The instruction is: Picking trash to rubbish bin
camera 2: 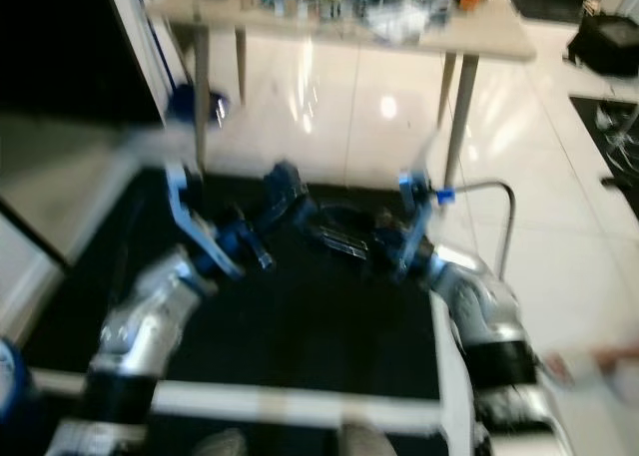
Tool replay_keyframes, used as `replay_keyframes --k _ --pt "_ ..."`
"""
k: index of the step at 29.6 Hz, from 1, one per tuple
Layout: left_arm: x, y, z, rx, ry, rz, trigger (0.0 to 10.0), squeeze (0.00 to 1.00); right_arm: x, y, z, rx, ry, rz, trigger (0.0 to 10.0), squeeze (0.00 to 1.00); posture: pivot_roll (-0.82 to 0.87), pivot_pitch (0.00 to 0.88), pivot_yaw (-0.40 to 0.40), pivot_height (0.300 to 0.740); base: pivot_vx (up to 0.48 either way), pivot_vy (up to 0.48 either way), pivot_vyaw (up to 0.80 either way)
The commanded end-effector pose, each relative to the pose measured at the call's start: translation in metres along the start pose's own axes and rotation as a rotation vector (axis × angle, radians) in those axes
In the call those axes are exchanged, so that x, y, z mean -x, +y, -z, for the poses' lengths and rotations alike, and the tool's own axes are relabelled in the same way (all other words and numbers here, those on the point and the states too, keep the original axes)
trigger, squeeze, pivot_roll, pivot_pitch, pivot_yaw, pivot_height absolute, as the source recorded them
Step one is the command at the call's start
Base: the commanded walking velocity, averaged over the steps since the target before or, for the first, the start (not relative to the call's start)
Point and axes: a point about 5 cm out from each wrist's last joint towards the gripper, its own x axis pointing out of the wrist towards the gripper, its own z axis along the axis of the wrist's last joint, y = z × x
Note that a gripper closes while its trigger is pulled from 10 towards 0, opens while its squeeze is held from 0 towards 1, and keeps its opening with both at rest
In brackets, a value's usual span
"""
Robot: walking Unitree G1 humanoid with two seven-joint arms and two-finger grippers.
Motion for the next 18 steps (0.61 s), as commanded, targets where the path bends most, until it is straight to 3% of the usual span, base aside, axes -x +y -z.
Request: replay_keyframes --k 1,18 --pt "0.0012 -0.0012 0.0012 0.001 0.004 0.002 10.0 0.0 0.0006 -0.0018 -0.0005 0.004 0.004 0.013 10.0 0.0 -0.04 0.0 -0.052 0.74 -0.322 0.0 0.0" --pt "0.0008 -0.0023 0.0021 -0.003 0.01 0.009 10.0 0.0 0.0002 -0.0021 -0.0001 0.005 0.005 0.025 10.0 0.0 -0.04 0.0 -0.053 0.74 -0.326 0.0 0.0"
